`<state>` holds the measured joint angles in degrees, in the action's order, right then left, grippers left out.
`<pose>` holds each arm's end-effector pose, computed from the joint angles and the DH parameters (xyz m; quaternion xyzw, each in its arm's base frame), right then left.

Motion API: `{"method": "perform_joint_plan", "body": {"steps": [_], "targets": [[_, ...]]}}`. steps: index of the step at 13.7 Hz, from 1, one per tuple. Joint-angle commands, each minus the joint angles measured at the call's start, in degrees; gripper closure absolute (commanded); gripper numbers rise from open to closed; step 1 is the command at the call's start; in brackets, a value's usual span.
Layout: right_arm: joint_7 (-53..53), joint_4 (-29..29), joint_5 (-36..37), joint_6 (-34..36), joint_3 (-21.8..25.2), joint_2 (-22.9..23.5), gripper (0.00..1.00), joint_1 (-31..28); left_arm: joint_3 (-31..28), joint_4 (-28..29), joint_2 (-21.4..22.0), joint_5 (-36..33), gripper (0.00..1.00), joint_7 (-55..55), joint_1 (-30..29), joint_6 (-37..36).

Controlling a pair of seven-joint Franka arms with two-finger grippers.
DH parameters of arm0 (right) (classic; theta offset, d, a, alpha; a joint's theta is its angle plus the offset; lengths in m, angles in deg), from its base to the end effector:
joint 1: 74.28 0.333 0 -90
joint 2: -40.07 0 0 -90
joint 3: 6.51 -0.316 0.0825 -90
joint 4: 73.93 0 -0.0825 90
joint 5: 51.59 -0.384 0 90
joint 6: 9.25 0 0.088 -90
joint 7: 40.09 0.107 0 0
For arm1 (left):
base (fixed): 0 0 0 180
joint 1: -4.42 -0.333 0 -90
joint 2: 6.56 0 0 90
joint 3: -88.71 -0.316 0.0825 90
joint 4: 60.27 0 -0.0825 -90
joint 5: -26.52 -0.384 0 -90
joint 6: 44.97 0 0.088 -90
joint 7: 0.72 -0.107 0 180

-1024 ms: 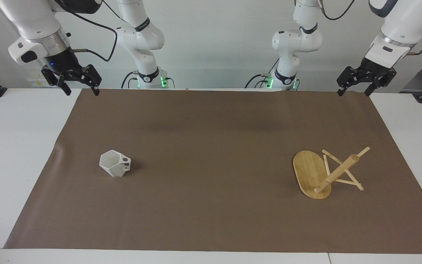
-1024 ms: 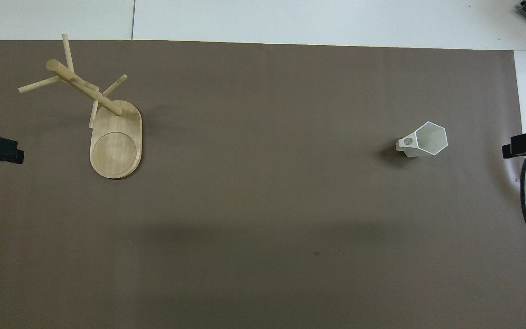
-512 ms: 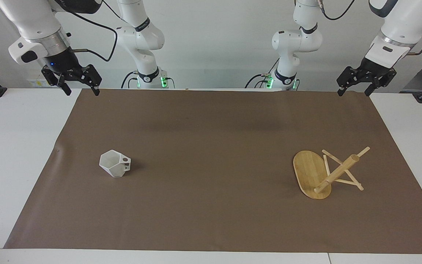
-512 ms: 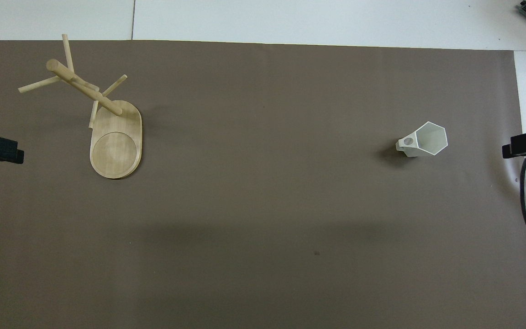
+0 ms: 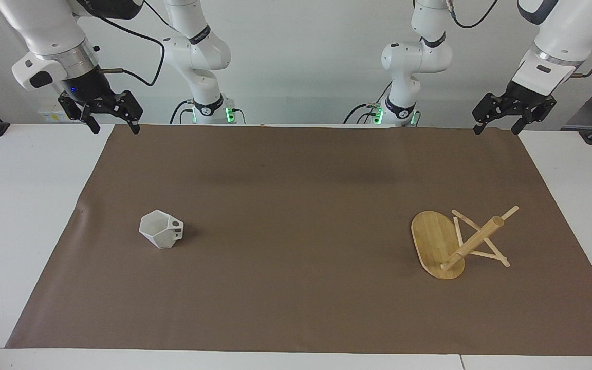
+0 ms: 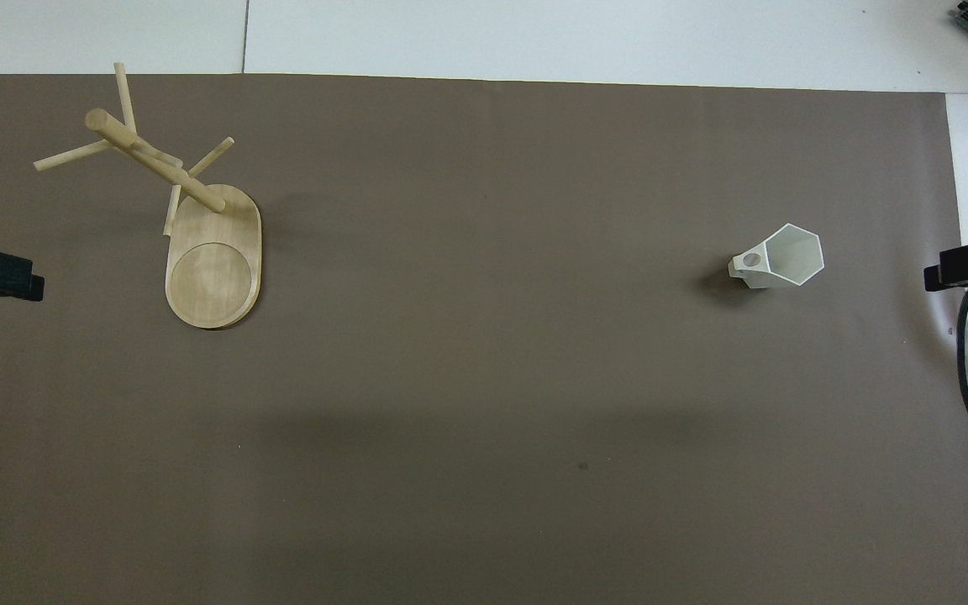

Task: Hang cup on rack

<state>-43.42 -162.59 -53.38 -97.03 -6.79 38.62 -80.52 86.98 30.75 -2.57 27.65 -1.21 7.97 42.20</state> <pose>0.5405 -0.0529 0.6460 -0.9996 0.0223 -0.0062 0.0151 0.5275 -0.0183 0.6495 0.9997 -0.0207 0.0011 0.0109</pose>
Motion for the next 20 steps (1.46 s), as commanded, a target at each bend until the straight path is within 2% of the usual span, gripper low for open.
{"method": "perform_joint_plan", "body": {"steps": [1, 20], "targets": [[-1.1, -1.2, 1.3, -0.1, -0.4, -1.1, 0.0, -0.3, 0.0, 1.4, 1.4, -1.2, 0.0, -0.6, 0.0, -0.3], [-1.0, -1.6, 2.2, -0.6, -0.2, -1.2, 0.0, -0.3, 0.0, 1.3, 1.4, -1.3, 0.0, -0.6, 0.0, -0.3]]}}
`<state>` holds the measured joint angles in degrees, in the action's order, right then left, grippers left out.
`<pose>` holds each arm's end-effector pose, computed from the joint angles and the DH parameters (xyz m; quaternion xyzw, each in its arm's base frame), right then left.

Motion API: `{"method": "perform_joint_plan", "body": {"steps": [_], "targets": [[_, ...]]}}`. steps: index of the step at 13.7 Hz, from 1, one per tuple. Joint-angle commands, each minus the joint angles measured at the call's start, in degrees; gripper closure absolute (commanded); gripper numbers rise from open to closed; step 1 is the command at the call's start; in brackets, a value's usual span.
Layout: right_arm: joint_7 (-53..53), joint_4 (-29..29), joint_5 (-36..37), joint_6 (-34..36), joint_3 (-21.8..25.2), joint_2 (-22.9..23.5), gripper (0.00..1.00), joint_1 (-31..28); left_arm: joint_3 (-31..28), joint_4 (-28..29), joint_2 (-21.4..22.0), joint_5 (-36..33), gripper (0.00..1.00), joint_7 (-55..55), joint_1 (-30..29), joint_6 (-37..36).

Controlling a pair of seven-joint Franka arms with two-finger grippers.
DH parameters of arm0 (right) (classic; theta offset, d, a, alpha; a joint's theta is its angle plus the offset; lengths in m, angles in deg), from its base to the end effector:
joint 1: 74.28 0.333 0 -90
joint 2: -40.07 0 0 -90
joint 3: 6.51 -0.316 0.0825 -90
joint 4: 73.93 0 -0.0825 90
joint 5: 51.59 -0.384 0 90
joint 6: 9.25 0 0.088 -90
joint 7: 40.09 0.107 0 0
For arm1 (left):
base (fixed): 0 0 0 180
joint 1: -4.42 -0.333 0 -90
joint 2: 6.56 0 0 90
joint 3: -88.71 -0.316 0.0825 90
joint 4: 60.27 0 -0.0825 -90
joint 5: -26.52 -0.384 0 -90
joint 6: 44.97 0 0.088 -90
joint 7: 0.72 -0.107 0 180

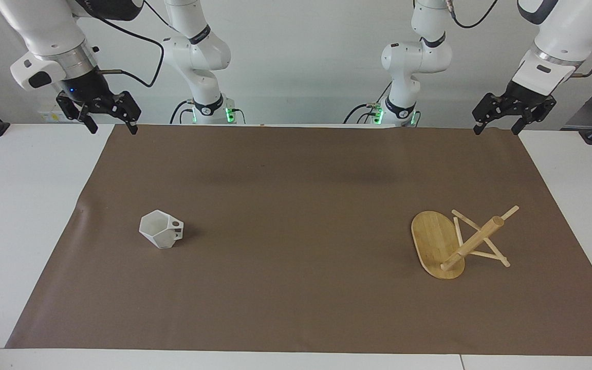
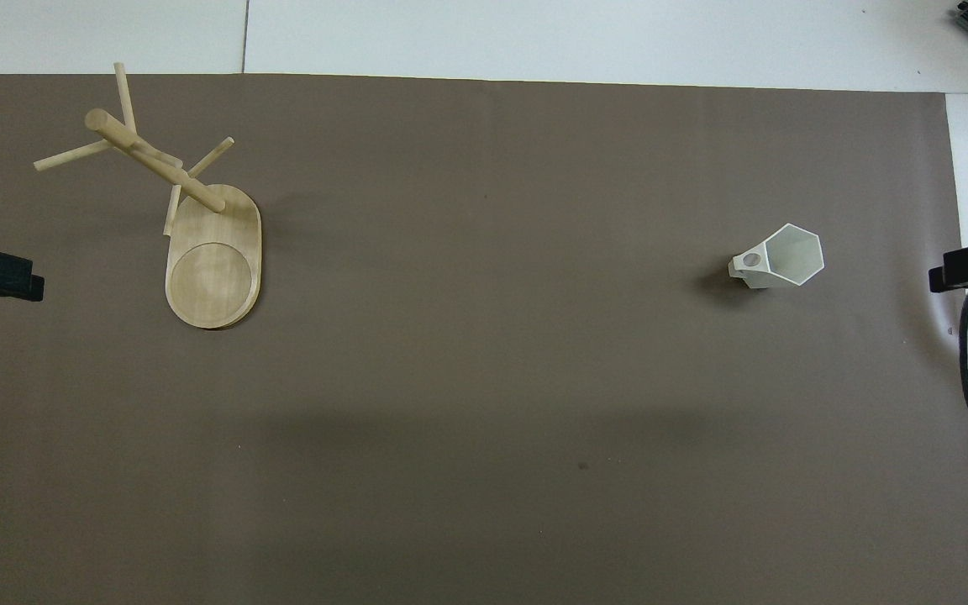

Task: Hang cup on rack

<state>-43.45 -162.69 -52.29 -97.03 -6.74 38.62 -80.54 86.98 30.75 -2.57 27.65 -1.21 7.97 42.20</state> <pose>0.5402 -0.0557 0.6452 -0.9997 0.0230 -0.0046 0.0057 0.5275 -0.0183 0.6495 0.9997 -0.0207 0.0011 0.0109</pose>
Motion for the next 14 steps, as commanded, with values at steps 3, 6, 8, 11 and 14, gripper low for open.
{"method": "perform_joint_plan", "body": {"steps": [3, 6, 8, 11, 14], "targets": [[-0.9, -1.5, 1.1, -0.6, -0.2, -1.2, 0.0, -0.2, 0.0, 1.3, 1.4, -1.2, 0.0, -0.6, 0.0, -0.3], [-1.1, -1.8, 1.1, -0.6, -0.1, -1.4, 0.0, -0.2, 0.0, 1.3, 1.3, -1.3, 0.0, -0.6, 0.0, -0.3], [-1.1, -1.9, 1.1, -0.6, -0.1, -1.4, 0.0, -0.2, 0.0, 1.4, 1.4, -1.2, 0.0, -0.6, 0.0, -0.3], [-1.2, -2.6, 1.1, -1.3, 0.0, -1.6, 0.0, -0.2, 0.0, 1.3, 1.3, -1.3, 0.0, -0.6, 0.0, -0.3], [-1.3, -6.9, 1.1, -5.6, 0.2, -3.5, 0.0, -0.2, 0.0, 1.3, 1.3, -1.2, 0.0, -0.6, 0.0, -0.3]]}}
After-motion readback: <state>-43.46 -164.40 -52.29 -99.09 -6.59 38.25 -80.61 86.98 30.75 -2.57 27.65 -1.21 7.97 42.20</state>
